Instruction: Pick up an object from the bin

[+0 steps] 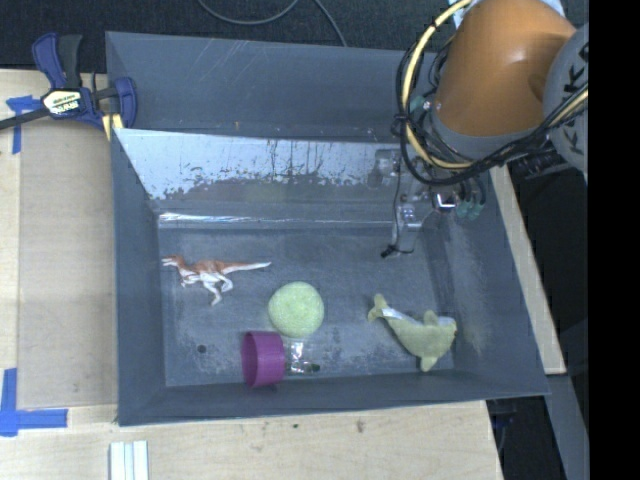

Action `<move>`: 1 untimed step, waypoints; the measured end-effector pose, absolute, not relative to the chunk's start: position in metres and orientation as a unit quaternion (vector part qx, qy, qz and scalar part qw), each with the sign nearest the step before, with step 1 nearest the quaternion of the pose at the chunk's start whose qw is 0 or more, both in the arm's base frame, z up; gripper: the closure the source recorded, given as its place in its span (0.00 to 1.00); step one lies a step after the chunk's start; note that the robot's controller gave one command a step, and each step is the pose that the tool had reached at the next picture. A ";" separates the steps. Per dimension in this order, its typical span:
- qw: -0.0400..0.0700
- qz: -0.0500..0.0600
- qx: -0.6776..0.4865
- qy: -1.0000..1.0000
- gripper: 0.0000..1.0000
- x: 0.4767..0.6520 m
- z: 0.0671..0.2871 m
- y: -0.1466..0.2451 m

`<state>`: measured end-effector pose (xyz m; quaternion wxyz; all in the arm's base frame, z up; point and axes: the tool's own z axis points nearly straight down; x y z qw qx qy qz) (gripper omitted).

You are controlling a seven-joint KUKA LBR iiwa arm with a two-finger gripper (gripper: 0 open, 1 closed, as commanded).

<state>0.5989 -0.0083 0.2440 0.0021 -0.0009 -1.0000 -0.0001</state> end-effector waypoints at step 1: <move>-0.002 0.000 -0.001 -1.000 0.00 0.600 0.249 -0.008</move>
Offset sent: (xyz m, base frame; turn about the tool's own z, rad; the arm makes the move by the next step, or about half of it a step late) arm -0.0528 0.1136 -0.1740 -0.4201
